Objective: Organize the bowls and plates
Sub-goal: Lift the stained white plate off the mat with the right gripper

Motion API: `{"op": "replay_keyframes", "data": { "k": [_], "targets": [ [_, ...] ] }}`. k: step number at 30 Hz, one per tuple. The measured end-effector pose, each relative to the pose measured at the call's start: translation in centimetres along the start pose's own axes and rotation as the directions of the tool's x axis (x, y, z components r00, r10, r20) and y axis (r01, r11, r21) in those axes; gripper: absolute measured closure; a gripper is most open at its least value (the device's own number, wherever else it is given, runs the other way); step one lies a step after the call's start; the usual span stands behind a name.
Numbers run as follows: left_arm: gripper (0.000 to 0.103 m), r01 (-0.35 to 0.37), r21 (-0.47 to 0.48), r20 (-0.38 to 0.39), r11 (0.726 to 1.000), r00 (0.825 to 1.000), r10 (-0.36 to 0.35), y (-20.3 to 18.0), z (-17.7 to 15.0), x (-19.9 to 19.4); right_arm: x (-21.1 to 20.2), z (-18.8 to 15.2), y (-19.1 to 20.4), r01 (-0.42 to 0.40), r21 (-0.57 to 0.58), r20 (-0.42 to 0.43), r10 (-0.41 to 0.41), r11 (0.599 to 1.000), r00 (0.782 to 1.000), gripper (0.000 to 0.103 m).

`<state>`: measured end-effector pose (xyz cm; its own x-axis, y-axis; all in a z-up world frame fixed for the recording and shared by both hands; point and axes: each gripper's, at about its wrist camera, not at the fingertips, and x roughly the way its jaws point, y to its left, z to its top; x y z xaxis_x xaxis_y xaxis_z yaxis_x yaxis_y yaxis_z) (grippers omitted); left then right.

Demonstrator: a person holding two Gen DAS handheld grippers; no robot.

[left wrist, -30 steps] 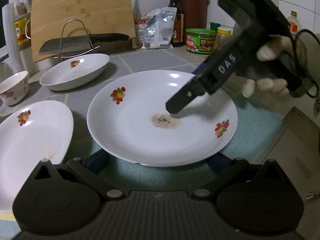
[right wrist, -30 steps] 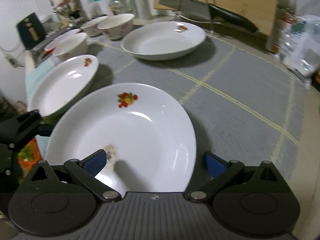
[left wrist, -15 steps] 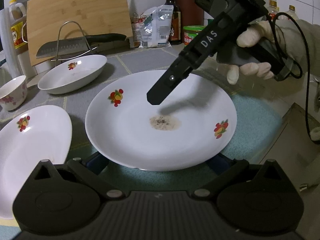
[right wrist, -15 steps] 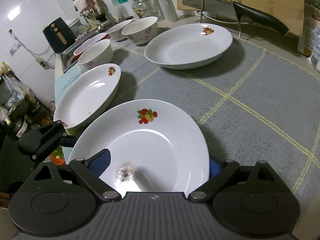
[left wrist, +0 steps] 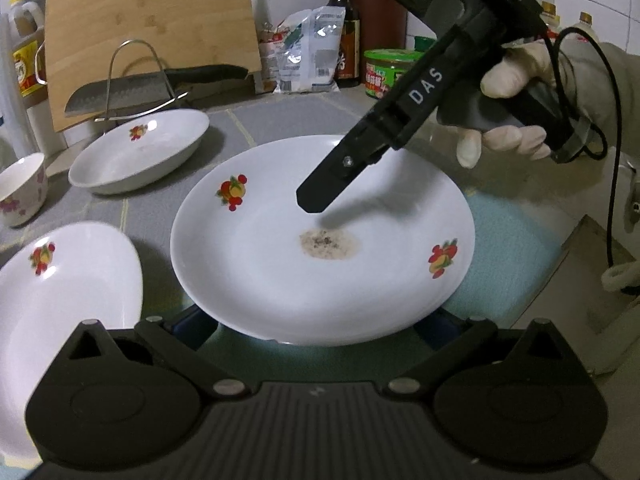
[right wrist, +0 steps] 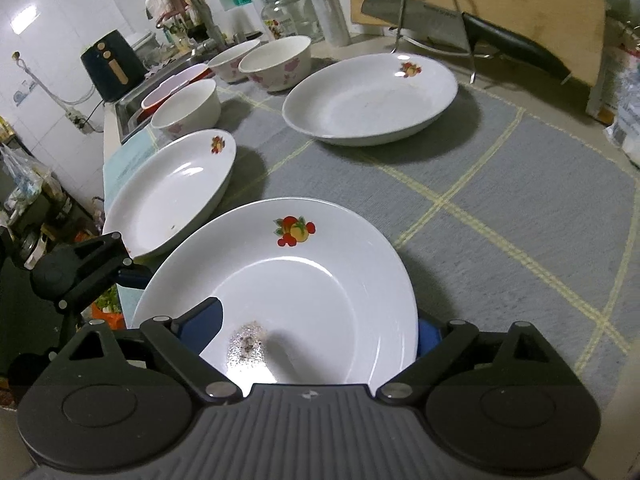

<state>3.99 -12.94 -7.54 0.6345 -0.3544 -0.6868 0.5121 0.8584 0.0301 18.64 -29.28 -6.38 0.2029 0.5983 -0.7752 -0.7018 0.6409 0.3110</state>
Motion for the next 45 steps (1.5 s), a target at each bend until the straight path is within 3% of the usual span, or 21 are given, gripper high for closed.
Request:
{"op": "replay_keyframes", "data": {
  "k": [19, 45],
  "targets": [
    [0.001, 0.053, 0.100, 0.056, 0.994, 0.997, -0.059, 0.0, 6.7, 6.4, -4.8, 0.9, -6.5, 0.140, 0.063, 0.114, -0.146, 0.988, 0.983, 0.006],
    [0.001, 0.053, 0.137, 0.015, 0.989, 0.998, -0.056, -0.8, 8.9, 11.9, -3.2, 0.5, -10.5, 0.261, 0.098, 0.081, -0.269, 0.960, 0.960, 0.006]
  ]
}}
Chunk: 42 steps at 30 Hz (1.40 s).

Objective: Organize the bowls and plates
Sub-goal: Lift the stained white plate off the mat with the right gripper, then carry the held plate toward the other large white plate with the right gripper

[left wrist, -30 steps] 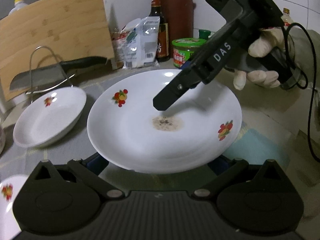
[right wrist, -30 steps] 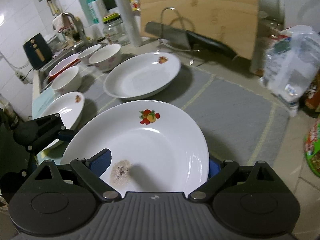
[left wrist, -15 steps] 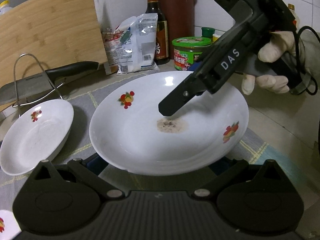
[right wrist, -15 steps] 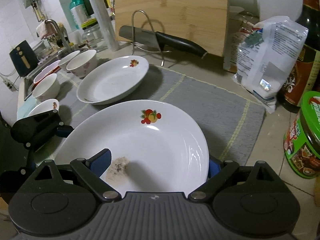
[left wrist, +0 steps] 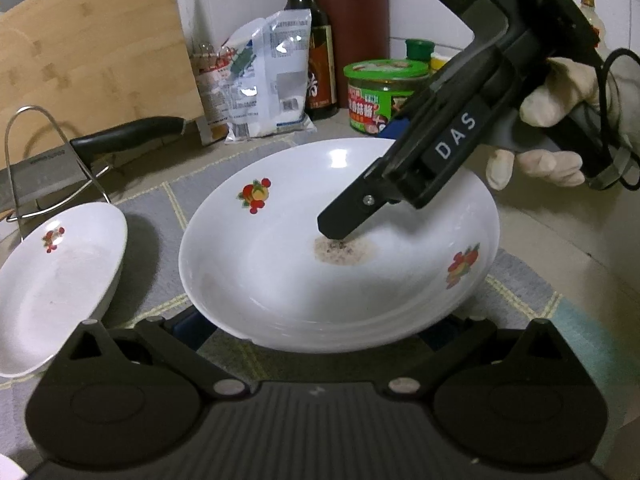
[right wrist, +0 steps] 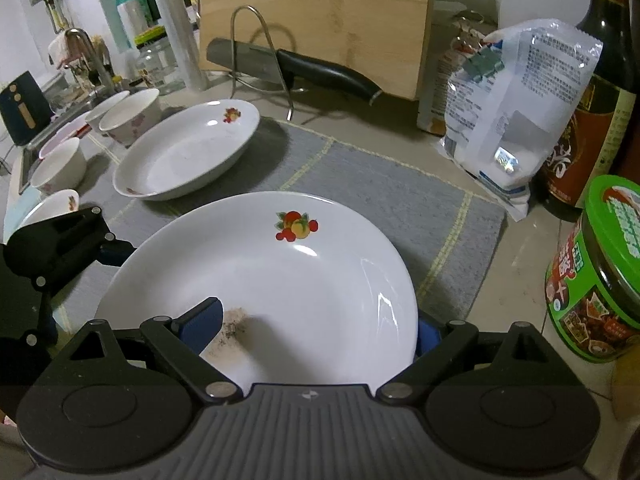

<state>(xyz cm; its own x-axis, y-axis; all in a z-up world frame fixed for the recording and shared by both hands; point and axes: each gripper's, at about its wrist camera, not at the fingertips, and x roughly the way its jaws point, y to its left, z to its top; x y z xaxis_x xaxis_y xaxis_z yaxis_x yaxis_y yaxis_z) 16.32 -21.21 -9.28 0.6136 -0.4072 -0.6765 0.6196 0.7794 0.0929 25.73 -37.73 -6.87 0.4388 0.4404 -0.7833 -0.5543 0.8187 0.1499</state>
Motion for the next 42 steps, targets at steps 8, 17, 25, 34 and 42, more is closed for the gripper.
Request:
{"op": "replay_keyframes", "data": {
  "k": [8, 17, 25, 34, 42],
  "targets": [
    [0.001, 0.016, 0.008, -0.026, 1.000, 1.000, -0.016, 0.2, -0.1, 0.1, 0.4, -0.3, -0.1, 0.019, 0.009, -0.018, -0.019, 1.000, 1.000, 0.005],
    [0.001, 0.021, -0.010, -0.013, 1.000, 1.000, -0.022, 0.5, -0.8, -1.9, -1.1, -0.4, 0.7, 0.077, -0.007, 0.005, -0.077, 0.997, 0.997, 0.000],
    [0.001, -0.001, -0.055, 0.042, 0.999, 0.999, 0.003, 0.1, -1.5, -6.4, -4.4, -0.1, 3.0, 0.130, 0.018, 0.114, -0.131, 0.991, 0.985, 0.000],
    [0.001, -0.074, -0.154, 0.091, 0.985, 0.992, 0.089, -0.1, -3.5, -11.8, -6.2, -0.9, 8.1, 0.124, 0.077, 0.216, -0.138, 0.989, 0.967, 0.000],
    [0.001, -0.076, -0.159, 0.105, 0.984, 0.990, 0.093, 1.6, -7.5, -16.1, -4.6, -3.1, 14.6, 0.109, 0.093, 0.160, -0.122, 0.990, 0.979, 0.000]
  ]
}}
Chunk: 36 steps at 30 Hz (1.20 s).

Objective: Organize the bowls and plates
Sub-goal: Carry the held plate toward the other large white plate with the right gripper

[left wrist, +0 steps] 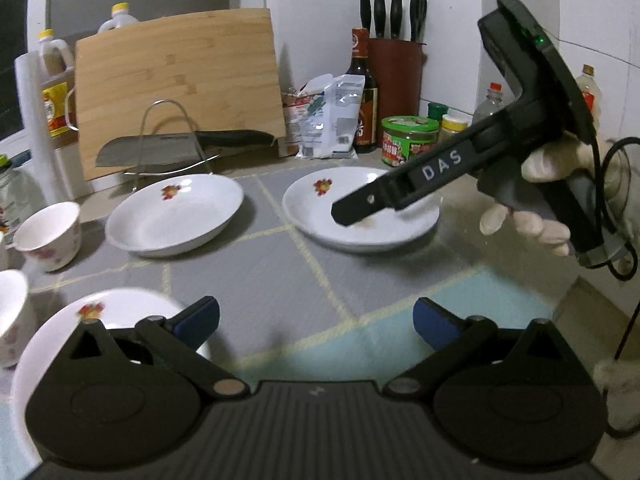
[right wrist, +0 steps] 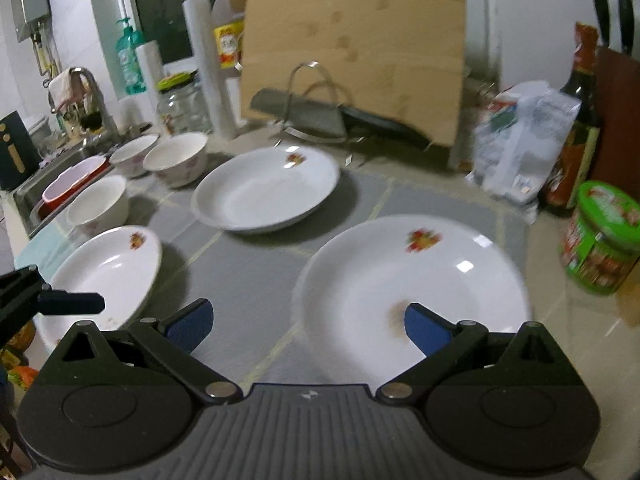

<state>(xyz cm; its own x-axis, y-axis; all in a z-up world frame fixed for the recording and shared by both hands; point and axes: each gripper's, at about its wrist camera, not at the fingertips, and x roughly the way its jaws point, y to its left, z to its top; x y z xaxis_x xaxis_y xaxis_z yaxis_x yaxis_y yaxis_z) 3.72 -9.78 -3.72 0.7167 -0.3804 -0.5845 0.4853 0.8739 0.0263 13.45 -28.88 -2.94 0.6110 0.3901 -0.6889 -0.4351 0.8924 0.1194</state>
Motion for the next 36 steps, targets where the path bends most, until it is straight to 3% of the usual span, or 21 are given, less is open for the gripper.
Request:
{"op": "replay_keyframes", "data": {
  "k": [15, 23, 26, 36],
  "targets": [
    [0.001, -0.049, -0.033, -0.023, 0.998, 0.999, 0.048, 8.4, -5.5, -6.7, 3.7, -1.2, 10.8, -0.012, 0.026, -0.098, 0.015, 1.000, 0.995, 0.000],
    [0.001, -0.084, -0.033, -0.108, 0.996, 0.991, 0.080, 13.0, -9.1, -7.7, 5.4, -1.1, 14.3, -0.002, 0.038, -0.110, 0.006, 0.999, 0.994, 0.000],
    [0.001, -0.066, -0.019, -0.117, 0.998, 0.991, 0.063, 14.2, -9.7, -7.4, 5.7, -1.0, 15.0, 0.006, 0.050, -0.109, -0.001, 0.999, 0.994, 0.000],
    [0.001, 0.092, 0.062, -0.146, 0.994, 0.986, -0.082, 16.7, -10.2, -4.6, 5.3, -2.7, 16.5, 0.069, 0.111, -0.129, -0.055, 0.991, 0.990, 0.000]
  ]
}}
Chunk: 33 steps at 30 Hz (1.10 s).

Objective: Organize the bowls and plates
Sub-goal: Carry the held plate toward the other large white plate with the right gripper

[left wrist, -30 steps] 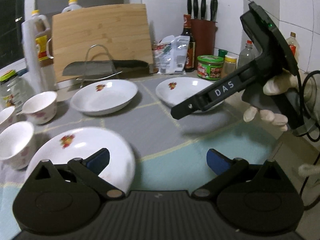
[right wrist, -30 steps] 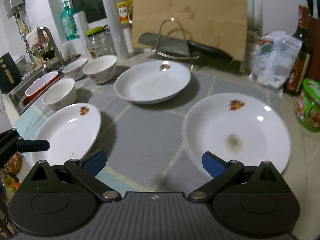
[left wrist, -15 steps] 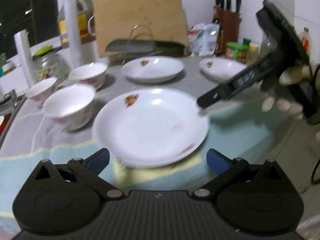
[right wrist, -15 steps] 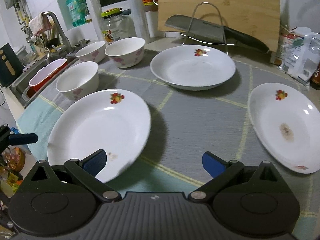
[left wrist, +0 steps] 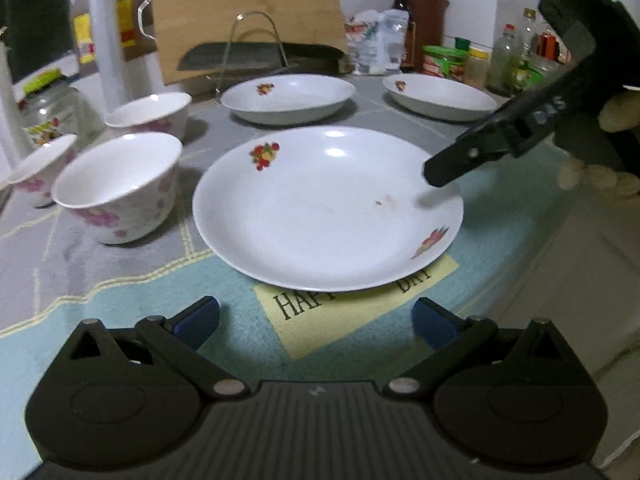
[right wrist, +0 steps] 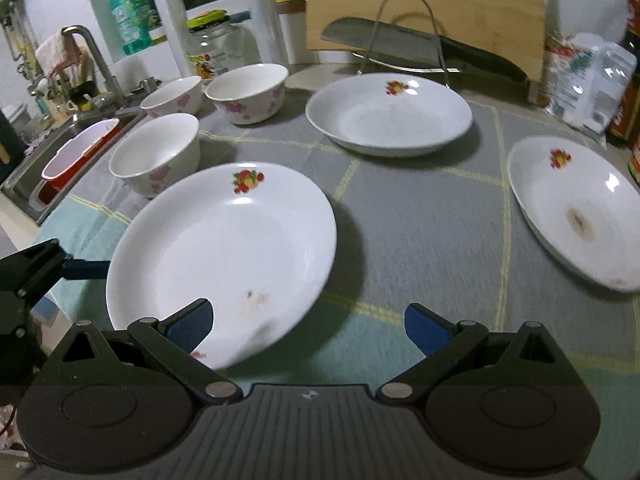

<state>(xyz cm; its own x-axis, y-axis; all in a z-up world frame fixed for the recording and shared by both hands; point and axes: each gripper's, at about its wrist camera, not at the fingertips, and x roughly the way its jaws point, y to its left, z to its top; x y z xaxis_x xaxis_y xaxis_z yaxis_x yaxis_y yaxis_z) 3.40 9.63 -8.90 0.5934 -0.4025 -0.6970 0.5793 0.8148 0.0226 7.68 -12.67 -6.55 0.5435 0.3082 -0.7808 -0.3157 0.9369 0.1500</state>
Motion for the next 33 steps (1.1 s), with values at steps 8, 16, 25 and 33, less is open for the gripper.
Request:
{"op": "replay_keyframes", "data": {
  "k": [8, 16, 25, 33],
  "targets": [
    [0.000, 0.045, 0.023, 0.022, 0.999, 0.999, -0.045, 0.7, 0.5, 1.0, 1.6, 0.1, 0.1, -0.055, -0.031, -0.060, 0.053, 0.998, 0.997, 0.000],
    [0.000, 0.036, 0.015, 0.050, 0.999, 0.998, -0.037, 0.9, 0.4, 1.3, 3.7, 1.6, 0.7, -0.127, -0.124, -0.115, 0.113, 0.984, 0.987, 0.000],
    [0.000, 0.047, 0.024, 0.071, 0.999, 0.996, -0.048, 1.1, 0.3, 1.3, 5.4, 3.7, 0.8, -0.171, -0.120, -0.122, 0.157, 0.978, 0.980, 0.000],
    [0.000, 0.061, 0.039, 0.073, 0.997, 0.995, -0.064, 1.3, 0.3, 1.3, 6.3, 4.8, 0.8, -0.201, -0.126, -0.126, 0.185, 0.972, 0.975, 0.000]
  ]
}}
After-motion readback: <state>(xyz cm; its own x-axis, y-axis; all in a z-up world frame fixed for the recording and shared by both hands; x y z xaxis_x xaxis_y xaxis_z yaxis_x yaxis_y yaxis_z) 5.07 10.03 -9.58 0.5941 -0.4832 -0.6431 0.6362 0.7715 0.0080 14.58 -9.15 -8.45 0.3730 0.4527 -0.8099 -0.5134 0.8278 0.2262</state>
